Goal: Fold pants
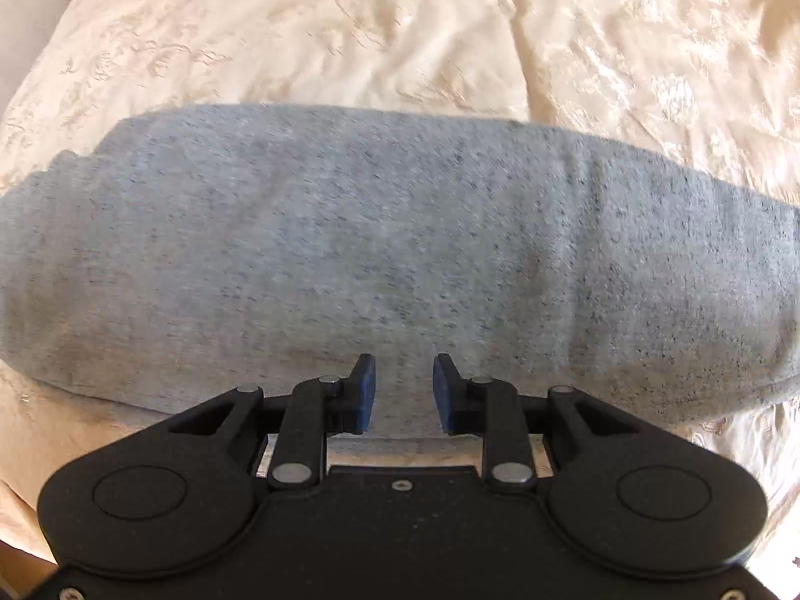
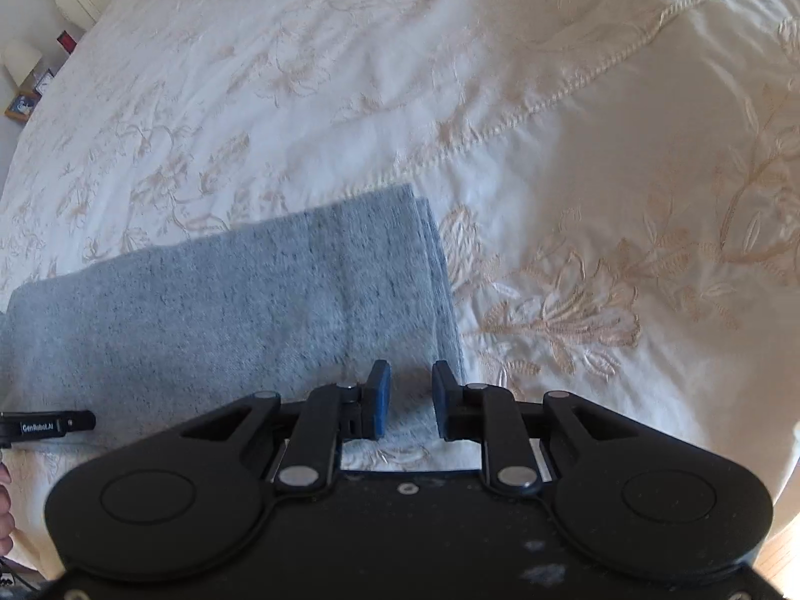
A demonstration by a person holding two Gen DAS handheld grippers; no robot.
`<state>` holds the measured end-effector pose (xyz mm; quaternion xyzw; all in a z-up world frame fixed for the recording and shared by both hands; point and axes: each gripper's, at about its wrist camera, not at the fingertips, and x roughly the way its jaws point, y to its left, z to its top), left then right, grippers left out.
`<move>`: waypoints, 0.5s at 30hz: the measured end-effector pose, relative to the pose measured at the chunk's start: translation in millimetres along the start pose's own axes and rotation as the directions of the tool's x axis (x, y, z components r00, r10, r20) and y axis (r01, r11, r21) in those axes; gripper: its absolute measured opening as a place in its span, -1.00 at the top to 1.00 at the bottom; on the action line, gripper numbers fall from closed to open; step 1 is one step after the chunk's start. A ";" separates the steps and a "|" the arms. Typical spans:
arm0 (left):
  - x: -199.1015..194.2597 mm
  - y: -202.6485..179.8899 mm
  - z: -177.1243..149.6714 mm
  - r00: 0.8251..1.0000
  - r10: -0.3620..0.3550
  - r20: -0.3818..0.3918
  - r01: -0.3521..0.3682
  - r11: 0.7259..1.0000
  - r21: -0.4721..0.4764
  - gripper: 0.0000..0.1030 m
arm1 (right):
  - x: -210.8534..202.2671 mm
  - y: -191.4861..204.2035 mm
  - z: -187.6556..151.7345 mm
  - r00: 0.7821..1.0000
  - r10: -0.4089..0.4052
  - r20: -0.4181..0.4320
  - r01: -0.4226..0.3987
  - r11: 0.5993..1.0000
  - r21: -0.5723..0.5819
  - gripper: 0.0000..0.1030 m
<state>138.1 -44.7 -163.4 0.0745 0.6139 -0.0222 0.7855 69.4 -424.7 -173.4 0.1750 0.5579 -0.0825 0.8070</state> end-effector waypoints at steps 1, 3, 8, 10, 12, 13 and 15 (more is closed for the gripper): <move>-5.1 11.5 2.8 1.000 0.010 0.015 -0.009 1.000 -0.013 0.29 | -5.3 5.9 2.8 1.000 0.004 0.026 -0.004 1.000 -0.017 0.58; -12.1 41.3 9.8 0.999 0.036 0.034 -0.034 0.998 -0.046 0.28 | -15.8 21.5 10.7 0.998 0.014 0.066 -0.010 0.998 -0.063 0.58; -10.8 129.8 22.8 0.990 0.132 0.041 -0.126 0.983 -0.134 0.28 | -19.7 71.8 23.3 0.993 0.093 0.077 -0.084 0.990 -0.112 0.58; -5.3 167.4 27.2 0.985 0.168 0.042 -0.160 0.975 -0.153 0.28 | -13.2 100.2 21.2 0.989 0.134 0.057 -0.127 0.985 -0.116 0.58; 2.1 203.9 35.6 0.979 0.197 0.042 -0.187 0.967 -0.173 0.28 | -4.7 129.5 16.1 0.984 0.176 0.030 -0.172 0.978 -0.115 0.58; 9.6 221.3 37.5 0.979 0.200 0.043 -0.189 0.964 -0.186 0.28 | 2.0 154.0 14.3 0.980 0.197 0.011 -0.194 0.973 -0.122 0.58; 23.7 250.0 41.7 0.980 0.195 0.036 -0.184 0.961 -0.204 0.28 | 13.3 196.9 9.1 0.973 0.230 -0.016 -0.230 0.963 -0.141 0.57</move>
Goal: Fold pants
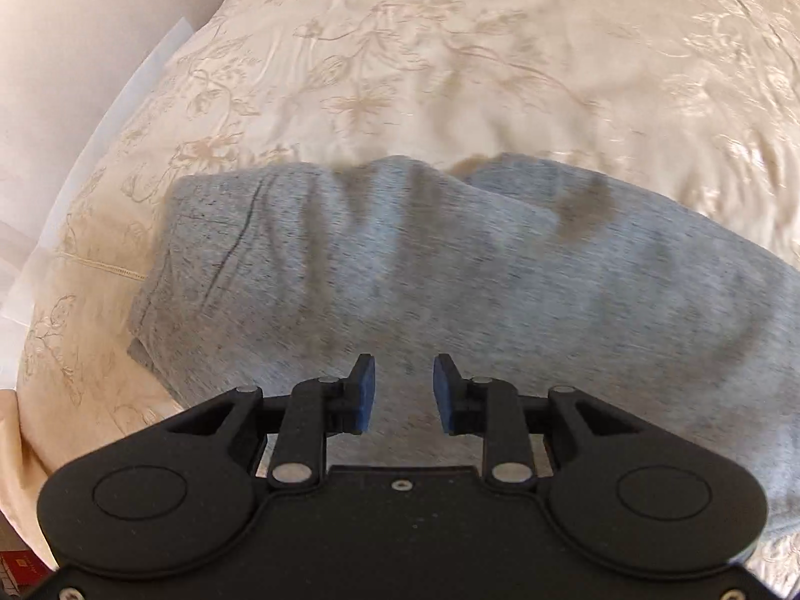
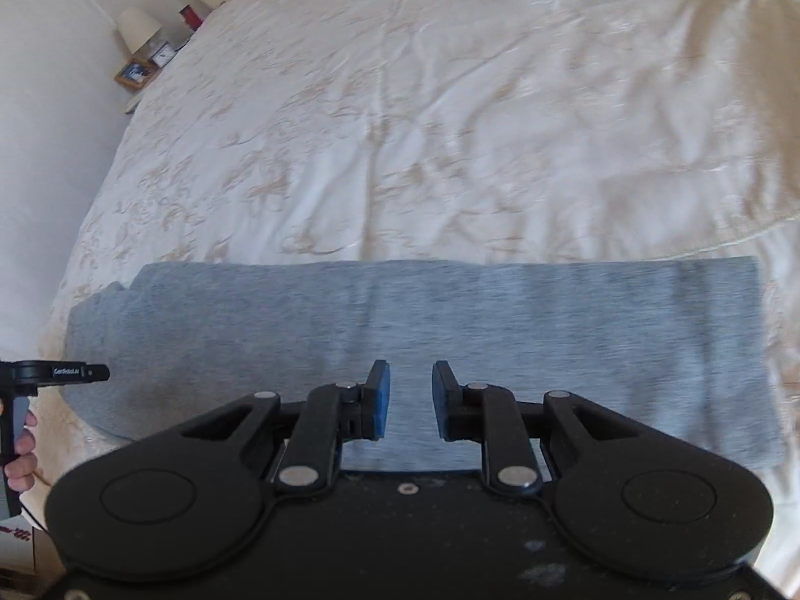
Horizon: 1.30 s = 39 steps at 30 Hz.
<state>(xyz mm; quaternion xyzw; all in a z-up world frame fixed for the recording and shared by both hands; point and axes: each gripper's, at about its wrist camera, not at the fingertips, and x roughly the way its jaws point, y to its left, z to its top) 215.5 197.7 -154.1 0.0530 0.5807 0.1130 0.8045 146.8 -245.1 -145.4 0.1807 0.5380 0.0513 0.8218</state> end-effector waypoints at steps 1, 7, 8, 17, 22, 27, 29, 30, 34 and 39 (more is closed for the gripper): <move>9.4 9.5 3.7 1.000 0.003 -0.009 -0.003 1.000 -0.003 0.28 | 12.3 27.6 0.3 1.000 0.020 -0.011 -0.020 1.000 -0.019 0.57; 55.1 34.7 -30.1 0.988 -0.095 -0.118 0.101 0.994 0.044 0.29 | 88.0 171.8 12.7 0.996 0.084 -0.018 -0.085 0.989 -0.120 0.57; 51.1 32.3 -39.0 0.991 -0.095 -0.095 0.104 0.991 0.089 0.29 | 98.9 190.9 14.6 0.996 0.091 -0.016 -0.092 0.987 -0.129 0.57; 5.1 30.0 -63.0 0.983 -0.180 -0.026 0.181 0.952 0.247 0.27 | 177.9 264.1 -19.9 0.989 0.011 -0.150 -0.039 0.981 -0.190 0.50; -9.2 44.3 2.1 0.969 -0.208 0.131 0.179 0.962 0.207 0.14 | 169.8 262.5 -77.9 0.972 -0.035 -0.231 -0.032 0.959 -0.280 0.50; 31.8 62.5 39.6 0.978 -0.204 0.042 0.198 0.974 0.107 0.15 | 153.4 262.6 -76.7 0.966 -0.039 -0.257 -0.018 0.976 -0.215 0.50; 44.9 68.5 37.6 0.977 -0.213 -0.022 0.214 0.973 0.088 0.15 | 143.7 264.6 -61.1 0.974 -0.033 -0.224 -0.012 0.980 -0.199 0.49; 52.7 72.9 36.4 0.973 -0.225 -0.048 0.228 0.971 0.077 0.15 | 138.8 267.5 -52.1 0.980 -0.028 -0.198 -0.014 0.979 -0.204 0.49; 71.5 76.7 13.3 0.959 -0.265 -0.097 0.271 0.961 0.061 0.16 | 121.4 286.9 2.4 0.999 0.014 -0.051 -0.027 0.962 -0.271 0.47; 68.2 79.9 -18.5 0.952 -0.294 -0.084 0.298 0.954 0.041 0.16 | 155.2 317.0 76.6 0.994 0.107 -0.006 -0.102 0.930 -0.353 0.37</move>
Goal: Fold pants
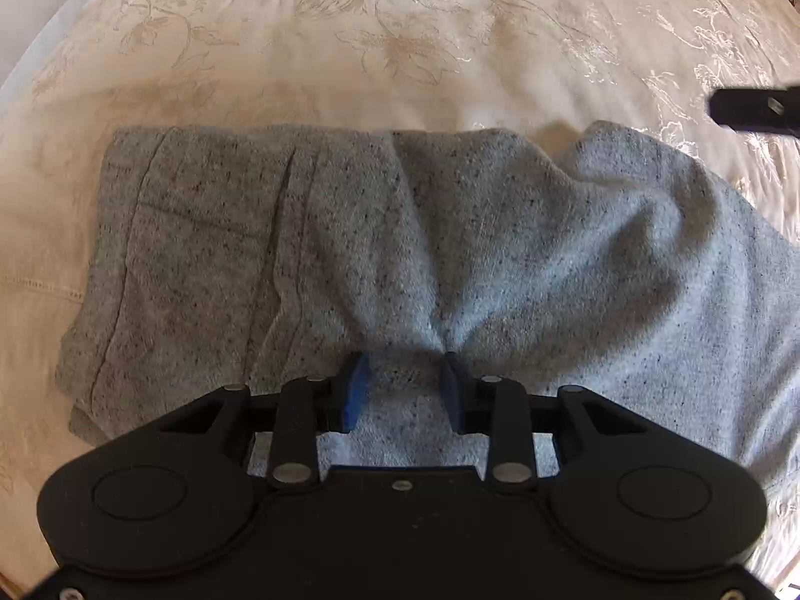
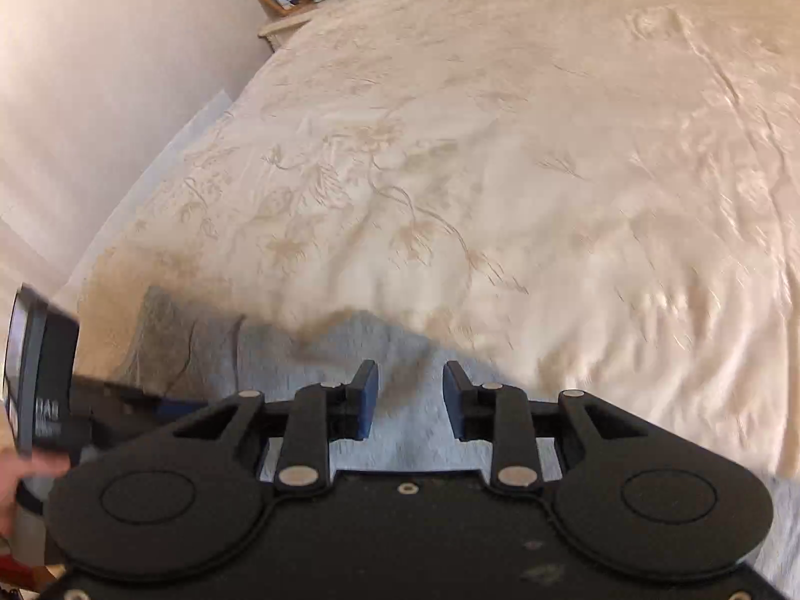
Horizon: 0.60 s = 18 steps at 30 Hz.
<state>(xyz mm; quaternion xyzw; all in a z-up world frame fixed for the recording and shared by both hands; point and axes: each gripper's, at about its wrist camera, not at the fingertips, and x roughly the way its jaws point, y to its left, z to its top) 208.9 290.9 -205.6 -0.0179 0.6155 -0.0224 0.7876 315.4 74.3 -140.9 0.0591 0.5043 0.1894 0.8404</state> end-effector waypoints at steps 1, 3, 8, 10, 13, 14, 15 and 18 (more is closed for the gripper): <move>-0.1 2.6 -3.6 1.000 -0.012 0.002 0.012 1.000 -0.016 0.16 | 13.4 2.6 10.8 1.000 0.016 -0.008 -0.016 1.000 -0.023 0.37; -0.3 7.9 -8.0 0.999 -0.035 0.009 0.036 0.998 -0.042 0.16 | 39.9 8.9 30.1 0.999 0.025 -0.026 -0.027 0.997 -0.068 0.37; -0.3 18.2 -10.2 0.997 -0.077 0.004 0.077 0.995 -0.062 0.16 | 98.7 18.5 48.4 0.991 0.055 -0.122 -0.064 0.996 -0.066 0.36; -1.9 20.6 -12.7 0.996 -0.086 0.008 0.086 0.994 -0.062 0.16 | 122.2 20.9 41.3 0.967 0.043 -0.252 -0.055 0.998 -0.040 0.35; -5.1 24.8 -14.7 0.995 -0.098 0.011 0.098 0.993 -0.065 0.17 | 102.4 26.0 12.8 0.968 0.063 -0.245 -0.072 0.997 -0.030 0.59; -6.8 26.1 -14.8 0.995 -0.102 0.009 0.102 0.993 -0.067 0.17 | 90.8 29.1 2.9 0.972 0.055 -0.229 -0.069 0.996 -0.050 0.81; -8.8 27.0 -14.1 0.995 -0.105 0.005 0.105 0.992 -0.068 0.18 | 81.9 31.8 -5.4 0.973 0.054 -0.225 -0.069 0.996 -0.060 0.82; -27.1 34.7 -3.0 0.996 -0.090 0.026 0.092 0.994 -0.066 0.32 | 56.6 38.3 -38.3 0.975 0.071 -0.209 -0.083 0.996 -0.046 0.88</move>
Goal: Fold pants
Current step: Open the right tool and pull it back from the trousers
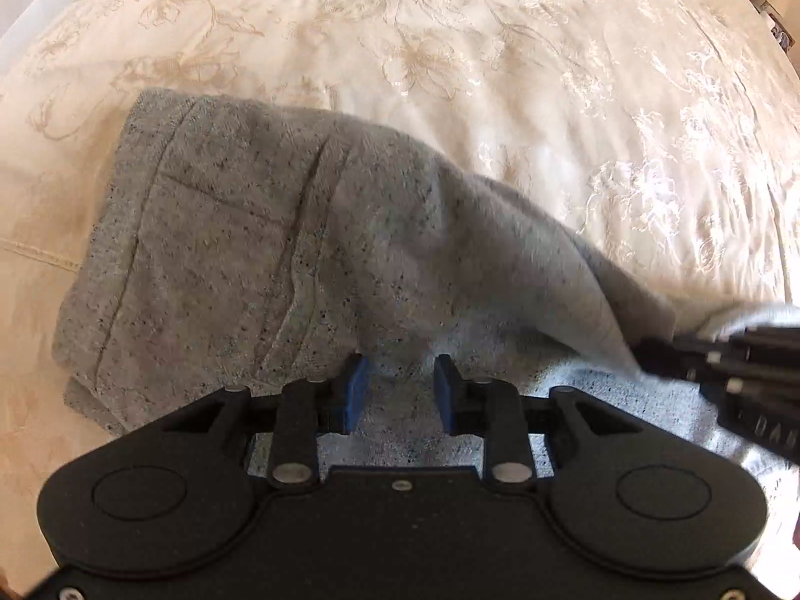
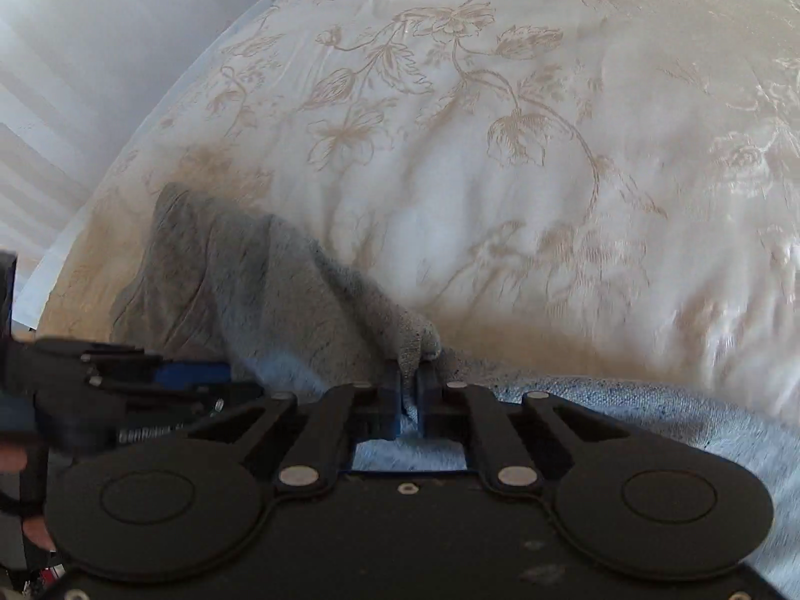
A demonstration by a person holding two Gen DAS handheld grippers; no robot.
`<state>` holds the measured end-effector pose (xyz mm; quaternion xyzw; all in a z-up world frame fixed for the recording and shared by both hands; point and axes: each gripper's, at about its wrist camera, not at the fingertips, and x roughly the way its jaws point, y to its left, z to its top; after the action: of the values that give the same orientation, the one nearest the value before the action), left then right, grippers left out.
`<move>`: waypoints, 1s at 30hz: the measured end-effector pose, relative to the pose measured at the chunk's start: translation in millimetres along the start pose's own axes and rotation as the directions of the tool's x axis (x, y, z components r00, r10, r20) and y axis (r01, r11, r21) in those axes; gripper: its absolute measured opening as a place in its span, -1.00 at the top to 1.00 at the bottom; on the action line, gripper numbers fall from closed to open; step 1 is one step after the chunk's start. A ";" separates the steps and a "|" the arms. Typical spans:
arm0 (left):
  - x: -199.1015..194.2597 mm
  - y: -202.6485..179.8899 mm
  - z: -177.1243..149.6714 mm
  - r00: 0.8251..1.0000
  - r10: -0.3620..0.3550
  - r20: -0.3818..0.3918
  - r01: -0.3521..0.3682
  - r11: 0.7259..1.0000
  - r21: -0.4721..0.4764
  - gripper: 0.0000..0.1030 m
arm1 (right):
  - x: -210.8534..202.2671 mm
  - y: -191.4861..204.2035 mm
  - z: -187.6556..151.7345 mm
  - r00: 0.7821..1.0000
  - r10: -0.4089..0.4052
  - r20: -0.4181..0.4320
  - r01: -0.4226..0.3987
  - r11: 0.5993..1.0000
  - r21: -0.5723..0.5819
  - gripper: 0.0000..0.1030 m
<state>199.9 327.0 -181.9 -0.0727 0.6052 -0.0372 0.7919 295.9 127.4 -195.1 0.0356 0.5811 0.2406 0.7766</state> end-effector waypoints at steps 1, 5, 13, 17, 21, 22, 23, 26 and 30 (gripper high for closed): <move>-6.7 -1.8 3.0 1.000 0.006 0.025 -0.006 1.000 0.012 0.32 | 0.6 3.2 -9.5 1.000 -0.005 0.001 0.005 1.000 -0.001 0.89; -35.6 -12.6 25.4 0.977 0.028 0.209 -0.047 0.995 0.084 0.28 | -1.1 21.9 -43.3 0.998 -0.053 0.025 0.054 0.998 -0.043 0.92; 20.4 -0.2 19.5 0.990 0.120 0.071 -0.127 0.987 0.095 0.25 | -1.1 40.5 -62.4 0.998 -0.066 0.006 0.066 0.994 -0.083 0.89; 14.3 -13.2 -1.2 0.981 0.154 0.118 -0.178 0.957 0.228 0.25 | -27.0 20.2 -36.9 0.990 -0.082 0.117 0.079 0.996 0.031 0.60; 14.7 -11.5 2.9 0.982 0.148 0.120 -0.171 0.963 0.207 0.25 | -36.7 -9.1 10.5 0.963 -0.132 0.234 0.108 0.988 0.112 0.41; 16.3 -12.4 3.9 0.983 0.143 0.115 -0.164 0.967 0.196 0.25 | -34.3 -16.2 25.3 0.962 -0.136 0.237 0.111 0.987 0.116 0.40; 14.9 -11.0 6.0 0.984 0.138 0.112 -0.157 0.970 0.188 0.25 | -30.1 -22.1 37.9 0.961 -0.139 0.239 0.114 0.987 0.114 0.40; 13.1 -7.4 8.8 0.987 0.118 0.105 -0.136 0.975 0.177 0.24 | -7.3 -36.0 67.1 0.972 -0.116 0.205 0.094 0.989 0.114 0.40; 10.7 -3.1 13.5 0.990 0.098 0.097 -0.113 0.980 0.163 0.24 | 21.2 -40.1 59.0 1.000 0.013 0.016 -0.016 0.983 0.184 0.40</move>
<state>215.9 323.3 -188.2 0.0249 0.5673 -0.0427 0.8220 368.0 114.1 -208.3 0.1134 0.5948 0.1910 0.7725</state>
